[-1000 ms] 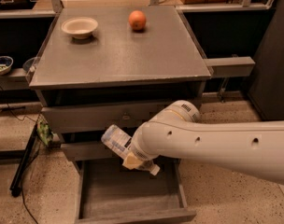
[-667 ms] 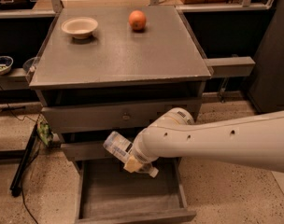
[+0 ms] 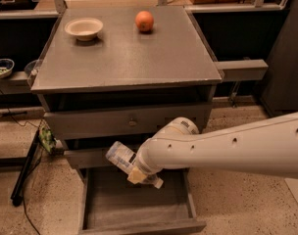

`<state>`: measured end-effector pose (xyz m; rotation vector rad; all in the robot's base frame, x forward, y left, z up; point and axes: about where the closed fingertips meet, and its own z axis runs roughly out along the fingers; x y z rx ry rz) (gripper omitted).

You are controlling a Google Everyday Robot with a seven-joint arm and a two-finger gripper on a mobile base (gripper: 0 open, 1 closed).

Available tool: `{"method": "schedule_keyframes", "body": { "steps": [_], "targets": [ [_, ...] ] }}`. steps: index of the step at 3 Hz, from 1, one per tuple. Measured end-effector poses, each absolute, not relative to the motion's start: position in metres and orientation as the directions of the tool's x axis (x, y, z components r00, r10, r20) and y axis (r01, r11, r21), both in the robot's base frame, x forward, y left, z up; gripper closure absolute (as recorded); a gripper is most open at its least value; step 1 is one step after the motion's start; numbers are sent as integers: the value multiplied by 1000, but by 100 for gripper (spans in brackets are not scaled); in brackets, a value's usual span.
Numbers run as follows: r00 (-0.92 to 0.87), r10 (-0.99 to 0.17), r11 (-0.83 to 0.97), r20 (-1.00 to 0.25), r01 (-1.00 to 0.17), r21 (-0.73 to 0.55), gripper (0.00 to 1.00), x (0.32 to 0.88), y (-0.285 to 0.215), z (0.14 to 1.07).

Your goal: Place blue plastic bottle into bottom drawer

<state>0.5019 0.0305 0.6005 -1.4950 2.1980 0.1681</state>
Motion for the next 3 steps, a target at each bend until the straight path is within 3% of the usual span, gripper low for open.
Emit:
{"method": "schedule_keyframes", "body": {
  "steps": [3],
  "targets": [
    [-353,-812,434,-464,-897,-78,100,503,31,549]
  ]
}}
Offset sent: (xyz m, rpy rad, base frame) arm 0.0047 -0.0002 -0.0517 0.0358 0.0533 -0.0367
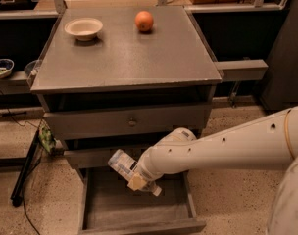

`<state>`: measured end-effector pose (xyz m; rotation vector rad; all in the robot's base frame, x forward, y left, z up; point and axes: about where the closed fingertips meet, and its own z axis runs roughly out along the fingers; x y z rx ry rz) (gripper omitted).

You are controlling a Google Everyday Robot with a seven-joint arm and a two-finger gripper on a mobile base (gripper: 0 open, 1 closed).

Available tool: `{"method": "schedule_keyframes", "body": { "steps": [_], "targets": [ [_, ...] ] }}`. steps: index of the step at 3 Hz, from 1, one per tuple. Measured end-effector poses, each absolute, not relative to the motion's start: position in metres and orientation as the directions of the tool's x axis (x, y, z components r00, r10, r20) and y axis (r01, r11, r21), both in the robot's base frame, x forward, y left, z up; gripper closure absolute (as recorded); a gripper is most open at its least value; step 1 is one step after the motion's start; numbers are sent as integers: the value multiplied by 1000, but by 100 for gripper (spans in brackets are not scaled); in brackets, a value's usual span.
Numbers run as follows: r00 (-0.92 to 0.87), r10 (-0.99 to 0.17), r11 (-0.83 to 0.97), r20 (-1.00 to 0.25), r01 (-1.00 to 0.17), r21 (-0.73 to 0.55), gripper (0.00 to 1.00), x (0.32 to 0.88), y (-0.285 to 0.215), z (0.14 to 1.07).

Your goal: Place blue plastic bottle into bottom drawer

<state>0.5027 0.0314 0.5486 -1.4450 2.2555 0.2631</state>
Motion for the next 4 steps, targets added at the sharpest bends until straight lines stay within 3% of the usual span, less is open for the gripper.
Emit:
{"method": "schedule_keyframes", "body": {
  "steps": [4],
  "targets": [
    [-421,-782,459,-461,-888,31,100,509,34,475]
  ]
}}
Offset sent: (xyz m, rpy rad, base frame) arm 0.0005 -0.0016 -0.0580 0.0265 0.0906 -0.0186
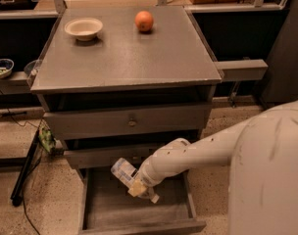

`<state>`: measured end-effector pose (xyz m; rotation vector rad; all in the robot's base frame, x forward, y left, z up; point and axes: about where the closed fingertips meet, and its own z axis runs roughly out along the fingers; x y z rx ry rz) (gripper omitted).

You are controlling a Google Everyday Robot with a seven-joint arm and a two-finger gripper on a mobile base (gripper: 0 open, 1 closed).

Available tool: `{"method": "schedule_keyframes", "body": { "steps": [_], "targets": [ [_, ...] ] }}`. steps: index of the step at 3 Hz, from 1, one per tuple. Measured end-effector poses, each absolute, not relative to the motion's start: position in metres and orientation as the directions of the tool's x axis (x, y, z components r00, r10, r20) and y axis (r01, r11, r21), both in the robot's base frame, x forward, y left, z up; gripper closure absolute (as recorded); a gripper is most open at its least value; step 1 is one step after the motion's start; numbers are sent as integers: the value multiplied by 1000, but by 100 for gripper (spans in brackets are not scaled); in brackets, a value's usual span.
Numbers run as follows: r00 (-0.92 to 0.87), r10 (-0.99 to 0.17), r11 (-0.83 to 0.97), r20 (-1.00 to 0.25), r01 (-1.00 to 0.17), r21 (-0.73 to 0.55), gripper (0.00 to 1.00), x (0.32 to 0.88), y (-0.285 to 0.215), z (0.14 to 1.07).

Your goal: Place blue plastic bottle into bottom drawer

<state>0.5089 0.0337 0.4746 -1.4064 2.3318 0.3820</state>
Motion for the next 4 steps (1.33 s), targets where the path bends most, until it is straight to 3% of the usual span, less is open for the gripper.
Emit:
{"method": "schedule_keyframes", "body": {
  "steps": [4],
  "targets": [
    [-546,-762,590,-349,-807,-24,100,530,2,435]
  ]
}}
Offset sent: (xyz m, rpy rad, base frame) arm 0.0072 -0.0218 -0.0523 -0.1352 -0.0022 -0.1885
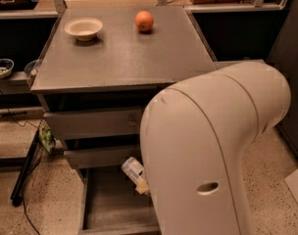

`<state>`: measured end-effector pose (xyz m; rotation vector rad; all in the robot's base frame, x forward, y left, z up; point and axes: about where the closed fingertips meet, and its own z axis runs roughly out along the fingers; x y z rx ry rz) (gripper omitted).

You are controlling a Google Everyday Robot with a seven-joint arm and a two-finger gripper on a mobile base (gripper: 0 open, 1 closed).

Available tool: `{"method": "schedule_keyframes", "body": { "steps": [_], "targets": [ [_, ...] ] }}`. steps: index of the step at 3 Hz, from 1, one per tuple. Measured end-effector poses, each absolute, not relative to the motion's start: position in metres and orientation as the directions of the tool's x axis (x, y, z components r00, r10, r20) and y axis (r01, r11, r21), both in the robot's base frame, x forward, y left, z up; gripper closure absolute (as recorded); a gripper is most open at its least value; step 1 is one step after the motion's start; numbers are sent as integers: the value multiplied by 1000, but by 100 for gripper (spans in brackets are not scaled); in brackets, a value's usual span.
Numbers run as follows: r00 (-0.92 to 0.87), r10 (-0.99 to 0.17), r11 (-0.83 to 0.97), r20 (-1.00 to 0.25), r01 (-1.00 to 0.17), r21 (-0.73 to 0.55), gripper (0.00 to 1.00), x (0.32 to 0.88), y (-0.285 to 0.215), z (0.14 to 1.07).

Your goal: Place blue plastic bottle into bottom drawer

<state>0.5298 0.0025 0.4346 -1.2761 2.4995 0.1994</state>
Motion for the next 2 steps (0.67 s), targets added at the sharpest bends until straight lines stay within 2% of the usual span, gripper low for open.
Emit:
{"method": "schedule_keyframes", "body": {
  "steps": [2],
  "targets": [
    [-578,-763,618,-289,-784,-64,100,536,-7,413]
  ]
}}
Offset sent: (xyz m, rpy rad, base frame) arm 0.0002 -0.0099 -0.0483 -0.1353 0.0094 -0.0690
